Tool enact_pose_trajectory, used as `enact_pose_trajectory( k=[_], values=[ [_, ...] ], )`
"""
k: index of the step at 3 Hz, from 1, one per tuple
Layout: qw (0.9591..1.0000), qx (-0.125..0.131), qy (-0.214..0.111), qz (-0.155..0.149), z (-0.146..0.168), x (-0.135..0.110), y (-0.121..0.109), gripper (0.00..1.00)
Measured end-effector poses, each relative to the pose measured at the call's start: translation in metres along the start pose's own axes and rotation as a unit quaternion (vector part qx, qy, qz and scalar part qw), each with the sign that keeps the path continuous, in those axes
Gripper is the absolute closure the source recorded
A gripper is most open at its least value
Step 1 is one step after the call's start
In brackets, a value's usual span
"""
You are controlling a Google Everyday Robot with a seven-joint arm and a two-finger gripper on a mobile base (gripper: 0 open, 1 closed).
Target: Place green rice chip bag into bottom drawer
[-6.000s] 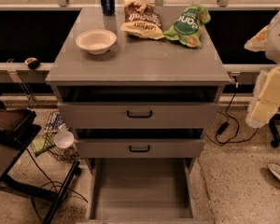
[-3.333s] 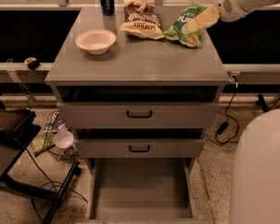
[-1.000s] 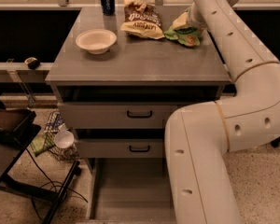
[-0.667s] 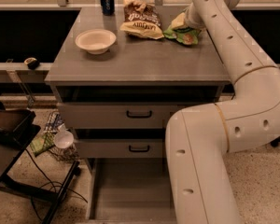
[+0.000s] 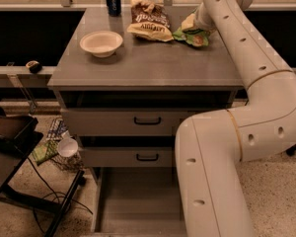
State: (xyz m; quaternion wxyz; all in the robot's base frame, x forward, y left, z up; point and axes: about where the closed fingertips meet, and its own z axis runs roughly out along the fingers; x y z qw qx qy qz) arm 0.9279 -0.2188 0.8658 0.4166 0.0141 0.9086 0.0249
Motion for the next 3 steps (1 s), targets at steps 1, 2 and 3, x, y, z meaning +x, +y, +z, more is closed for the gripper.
enact_pose_trajectory(
  k=[1,2,3],
  values=[
    [1.0,0.0,0.0,0.0,0.0,0.0,0.0,1.0],
    [0.9999,-0.011,0.002,-0.005,-0.001,0.001,0.002,1.0],
    [0.9989,-0.022,-0.031,-0.027,-0.046,-0.03,-0.004,1.0]
  ],
)
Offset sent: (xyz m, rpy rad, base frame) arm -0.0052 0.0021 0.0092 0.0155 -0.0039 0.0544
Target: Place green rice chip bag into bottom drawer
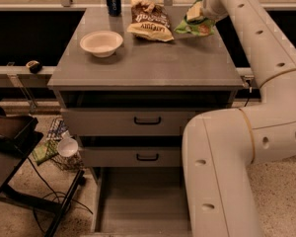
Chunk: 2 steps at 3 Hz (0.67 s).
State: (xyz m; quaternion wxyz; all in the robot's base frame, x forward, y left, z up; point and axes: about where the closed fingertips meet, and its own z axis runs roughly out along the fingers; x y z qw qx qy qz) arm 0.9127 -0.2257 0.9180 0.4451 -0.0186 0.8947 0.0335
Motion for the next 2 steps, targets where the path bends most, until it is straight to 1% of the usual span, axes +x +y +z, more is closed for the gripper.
enact_pose_trajectory(
  k=[1,2],
  values=[
    [0.9991,0.018,-0.02,-0.034,-0.061,-0.031,-0.02,1.0],
    [0.998,0.033,-0.016,-0.051,-0.126,-0.04,-0.05,1.0]
  ],
)
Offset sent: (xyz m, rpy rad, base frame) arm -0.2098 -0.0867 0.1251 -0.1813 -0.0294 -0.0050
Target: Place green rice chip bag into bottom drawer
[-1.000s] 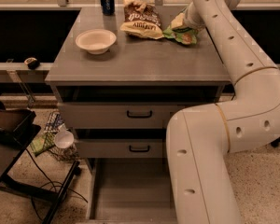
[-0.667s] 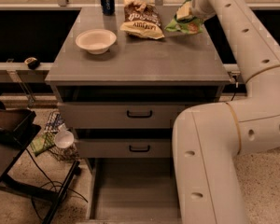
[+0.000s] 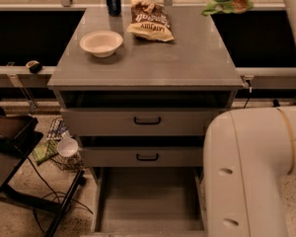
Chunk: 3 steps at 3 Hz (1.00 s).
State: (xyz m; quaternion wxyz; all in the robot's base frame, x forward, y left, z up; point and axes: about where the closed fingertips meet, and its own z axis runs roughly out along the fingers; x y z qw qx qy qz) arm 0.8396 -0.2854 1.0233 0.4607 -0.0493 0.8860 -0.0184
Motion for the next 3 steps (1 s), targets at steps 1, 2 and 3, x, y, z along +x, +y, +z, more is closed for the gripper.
enact_pose_trajectory(
  k=[1,2,3],
  values=[
    [0.9997,0.006,0.01,-0.021,-0.061,0.004,-0.033,1.0],
    [0.9987,0.011,0.043,-0.025,-0.11,0.032,-0.065,1.0],
    [0.9987,0.011,0.043,-0.025,-0.11,0.032,-0.065,1.0]
  ],
)
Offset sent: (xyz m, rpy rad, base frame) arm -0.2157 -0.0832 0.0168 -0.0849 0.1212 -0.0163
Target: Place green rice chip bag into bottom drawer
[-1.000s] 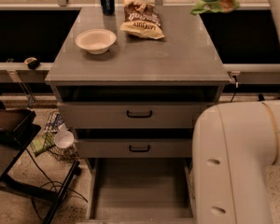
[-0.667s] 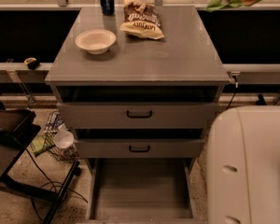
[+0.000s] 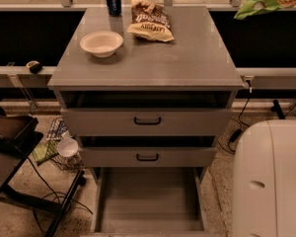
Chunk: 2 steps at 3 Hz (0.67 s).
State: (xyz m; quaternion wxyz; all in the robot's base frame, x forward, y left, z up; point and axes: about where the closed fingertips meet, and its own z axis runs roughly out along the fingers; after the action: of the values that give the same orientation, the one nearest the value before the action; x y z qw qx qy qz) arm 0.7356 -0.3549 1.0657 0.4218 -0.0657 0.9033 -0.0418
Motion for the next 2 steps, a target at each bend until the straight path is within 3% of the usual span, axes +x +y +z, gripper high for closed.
enact_pose_trajectory(
  k=[1,2],
  values=[
    [0.999,-0.001,0.044,-0.003,-0.001,0.021,0.004,1.0],
    [0.9901,0.004,0.139,0.017,-0.02,0.062,0.011,1.0]
  ],
)
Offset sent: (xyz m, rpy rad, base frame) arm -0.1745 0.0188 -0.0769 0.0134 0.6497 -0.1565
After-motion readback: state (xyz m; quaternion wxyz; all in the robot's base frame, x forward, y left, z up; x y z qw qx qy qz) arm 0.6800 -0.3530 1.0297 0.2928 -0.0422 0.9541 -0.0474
